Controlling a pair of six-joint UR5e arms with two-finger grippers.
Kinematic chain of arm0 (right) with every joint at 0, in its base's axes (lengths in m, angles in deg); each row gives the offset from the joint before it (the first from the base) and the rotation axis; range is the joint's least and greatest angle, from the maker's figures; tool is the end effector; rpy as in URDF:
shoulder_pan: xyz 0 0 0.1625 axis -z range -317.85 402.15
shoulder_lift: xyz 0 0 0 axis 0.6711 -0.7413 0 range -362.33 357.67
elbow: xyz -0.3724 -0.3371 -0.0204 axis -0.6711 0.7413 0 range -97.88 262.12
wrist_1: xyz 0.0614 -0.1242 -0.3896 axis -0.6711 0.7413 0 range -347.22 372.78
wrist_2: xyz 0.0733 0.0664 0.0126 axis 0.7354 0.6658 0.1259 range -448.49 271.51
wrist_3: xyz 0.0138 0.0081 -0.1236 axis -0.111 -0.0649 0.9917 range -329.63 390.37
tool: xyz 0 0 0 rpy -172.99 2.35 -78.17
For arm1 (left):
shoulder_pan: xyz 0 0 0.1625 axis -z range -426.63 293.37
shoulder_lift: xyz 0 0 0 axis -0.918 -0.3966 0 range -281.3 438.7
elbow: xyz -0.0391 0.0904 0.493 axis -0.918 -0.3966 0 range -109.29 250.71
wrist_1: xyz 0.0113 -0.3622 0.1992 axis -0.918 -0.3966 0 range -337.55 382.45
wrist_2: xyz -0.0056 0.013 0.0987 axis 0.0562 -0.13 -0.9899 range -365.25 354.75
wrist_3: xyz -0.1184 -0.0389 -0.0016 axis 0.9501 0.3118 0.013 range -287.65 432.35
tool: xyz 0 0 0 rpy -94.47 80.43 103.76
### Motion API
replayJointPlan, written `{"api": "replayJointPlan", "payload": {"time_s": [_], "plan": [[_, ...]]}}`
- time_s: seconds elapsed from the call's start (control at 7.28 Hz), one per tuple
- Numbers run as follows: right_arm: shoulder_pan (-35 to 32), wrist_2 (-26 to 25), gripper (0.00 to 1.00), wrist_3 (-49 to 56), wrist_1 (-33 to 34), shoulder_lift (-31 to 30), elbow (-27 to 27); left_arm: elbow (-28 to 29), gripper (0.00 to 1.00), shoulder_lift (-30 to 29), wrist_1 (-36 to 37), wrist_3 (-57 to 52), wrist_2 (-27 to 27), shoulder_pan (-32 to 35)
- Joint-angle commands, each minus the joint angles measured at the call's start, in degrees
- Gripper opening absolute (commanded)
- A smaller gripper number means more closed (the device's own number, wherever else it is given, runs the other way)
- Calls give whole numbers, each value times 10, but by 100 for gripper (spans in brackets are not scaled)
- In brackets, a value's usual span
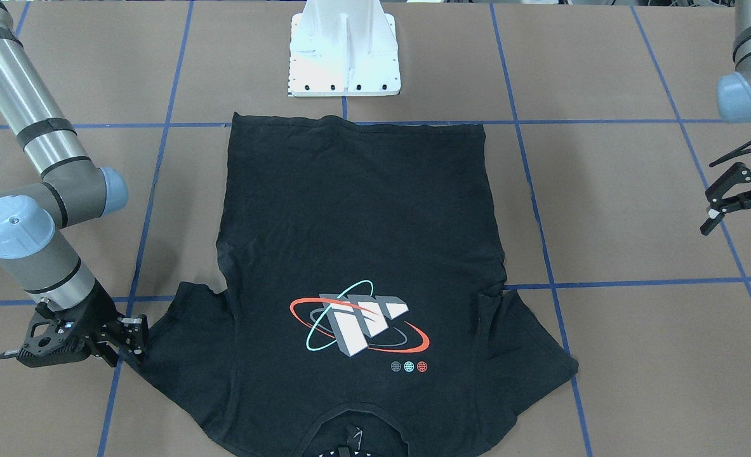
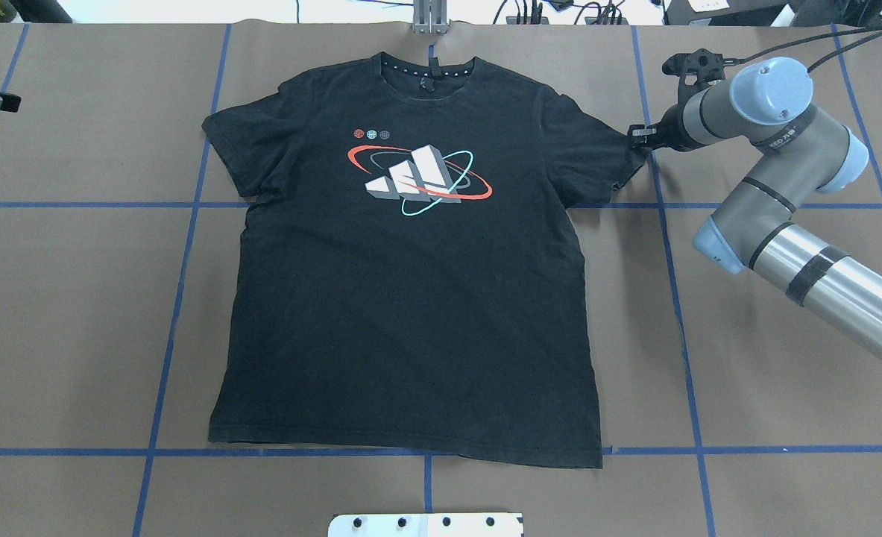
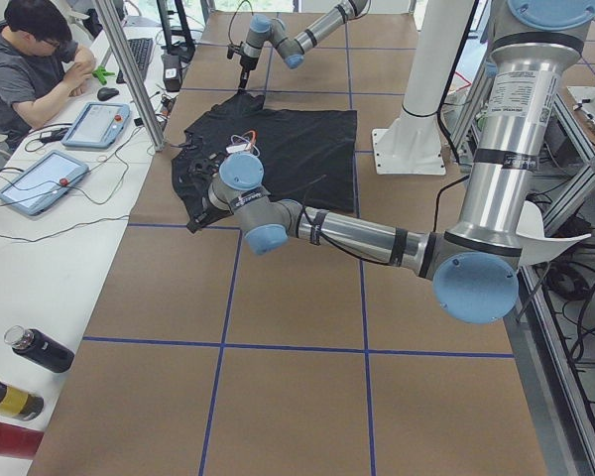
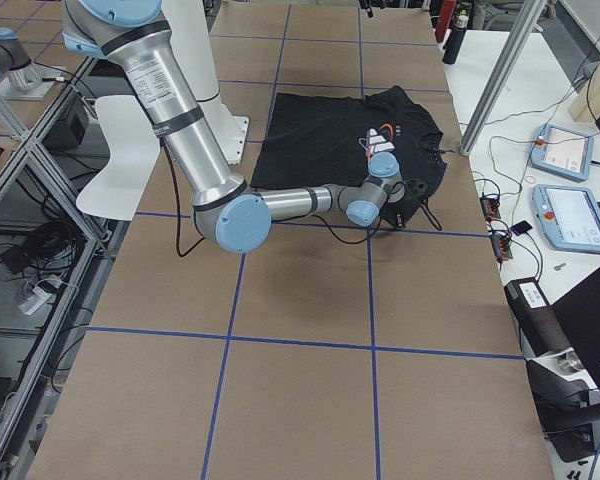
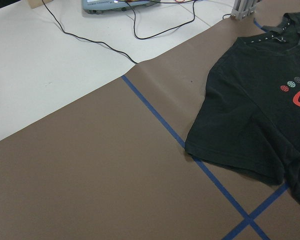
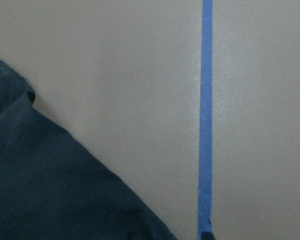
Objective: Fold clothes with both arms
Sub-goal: 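Move the right gripper to the sleeve nearest it and grasp it, then fold the grasped sleeve inward across the shirt body with the right gripper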
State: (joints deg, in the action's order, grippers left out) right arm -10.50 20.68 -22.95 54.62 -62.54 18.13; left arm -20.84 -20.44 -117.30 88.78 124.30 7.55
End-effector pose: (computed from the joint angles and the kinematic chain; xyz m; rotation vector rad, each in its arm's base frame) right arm -0.4085 -0.6875 0.5670 0.4097 -0.8568 0.1060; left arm 0.1109 -0.5895 0.5469 0.7977 0.8800 0.3540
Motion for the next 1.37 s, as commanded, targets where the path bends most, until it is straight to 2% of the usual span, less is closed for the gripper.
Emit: {"api": "replayJointPlan", "payload": {"time_s": [0.0,0.14,0.41,0.55,0.69,0.82,0.96,1.24], "plan": [[0,0,0,0,-1,0,-5,1,100,0,0,0,0,0],[-1,0,0,0,0,-2,-6,1,100,0,0,0,0,0],[-10,4,0,-6,22,4,-42,1,100,1,0,0,0,0],[-11,4,0,-26,95,38,-64,1,100,1,0,0,0,0],[-6,1,0,-82,199,97,-74,2,100,0,0,0,0,0],[3,-3,0,-98,247,138,-73,2,100,0,0,0,0,0],[20,-37,0,-124,250,156,-71,4,100,0,0,0,0,0],[68,-107,0,-227,253,215,-28,4,100,-2,0,0,0,0]]}}
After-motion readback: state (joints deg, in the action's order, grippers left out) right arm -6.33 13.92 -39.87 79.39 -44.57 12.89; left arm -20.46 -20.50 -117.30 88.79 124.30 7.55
